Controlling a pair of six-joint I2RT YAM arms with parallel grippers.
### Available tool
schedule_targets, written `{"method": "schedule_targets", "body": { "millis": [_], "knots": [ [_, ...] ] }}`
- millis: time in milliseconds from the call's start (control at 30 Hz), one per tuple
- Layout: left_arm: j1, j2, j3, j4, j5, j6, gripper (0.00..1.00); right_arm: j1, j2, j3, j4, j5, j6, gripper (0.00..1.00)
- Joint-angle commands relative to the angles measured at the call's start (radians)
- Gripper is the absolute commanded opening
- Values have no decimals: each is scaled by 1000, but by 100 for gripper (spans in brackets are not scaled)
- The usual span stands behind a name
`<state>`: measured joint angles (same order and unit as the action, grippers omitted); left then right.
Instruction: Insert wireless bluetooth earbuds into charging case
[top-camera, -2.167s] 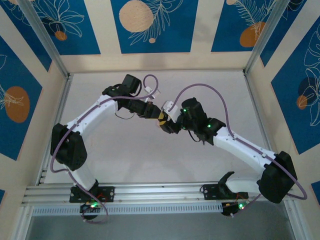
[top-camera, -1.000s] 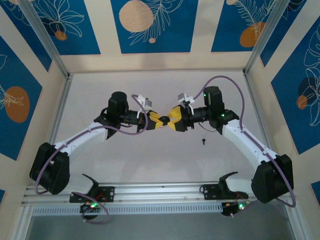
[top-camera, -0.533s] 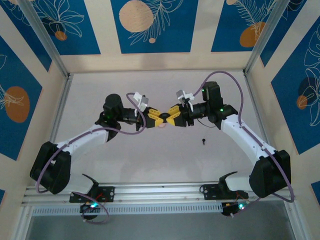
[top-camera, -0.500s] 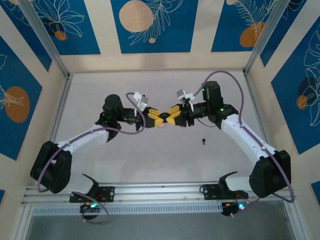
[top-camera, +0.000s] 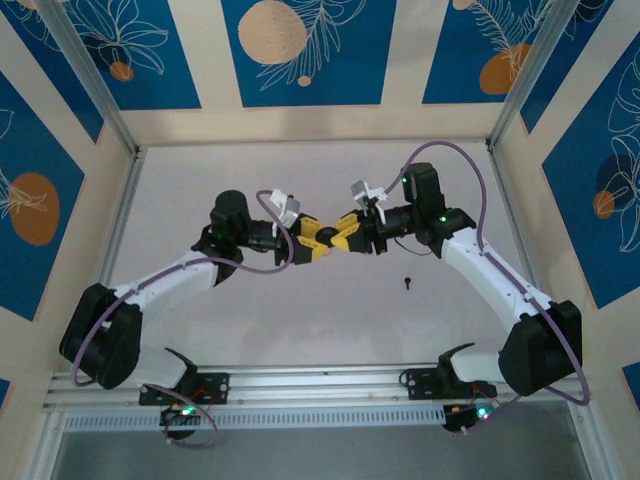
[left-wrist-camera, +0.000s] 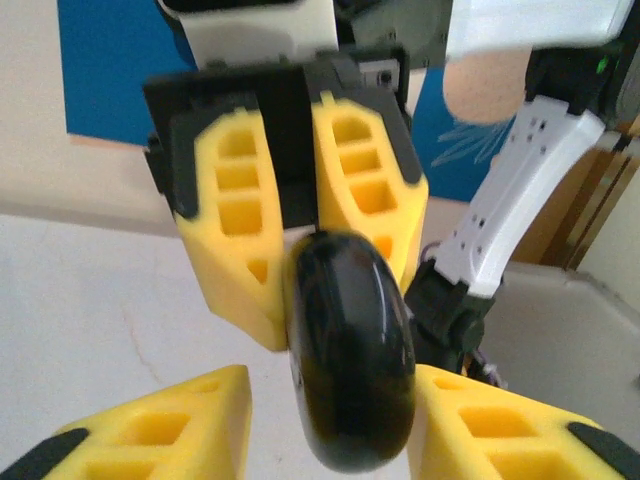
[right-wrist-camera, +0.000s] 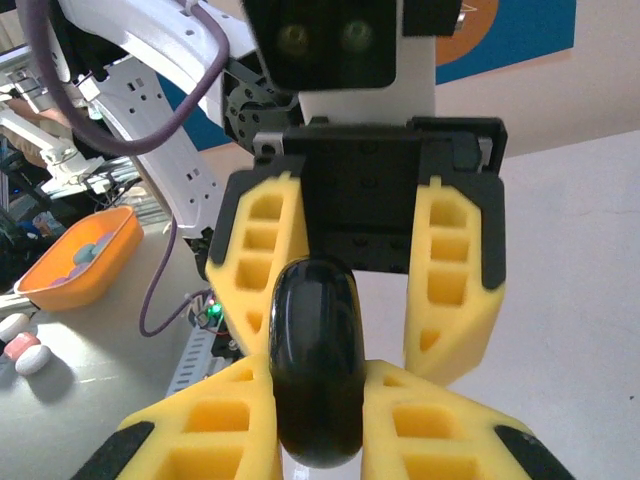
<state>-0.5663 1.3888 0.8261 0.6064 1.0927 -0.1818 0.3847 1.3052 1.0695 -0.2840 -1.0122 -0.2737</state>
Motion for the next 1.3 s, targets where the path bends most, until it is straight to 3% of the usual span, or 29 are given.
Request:
{"method": "schedule_targets", "body": {
  "millis": [0,600,933,1000,1100,1267],
  "knots": [
    [-28,-36,40,-179,-14,157,43,10,-21,15,-26,-1,-11,14],
    [-28,-31,4,37,-3,-18,47,13,-38,-9,-35,15,-19,15],
    [-28,-28,13,32,-1,-27,21,13,-38,-14,-46,23,-27,15],
    [-28,-29,14,21,-2,-20,20,14,-38,-13,-42,25,-18,19],
    [-27,-31,21,-40,-4,23,19,13,-41,-14,-8,57,26,37],
    [-31,-39,30,-132,-3,87,18,-13,-46,-28,85,126,112,40]
  ]
}}
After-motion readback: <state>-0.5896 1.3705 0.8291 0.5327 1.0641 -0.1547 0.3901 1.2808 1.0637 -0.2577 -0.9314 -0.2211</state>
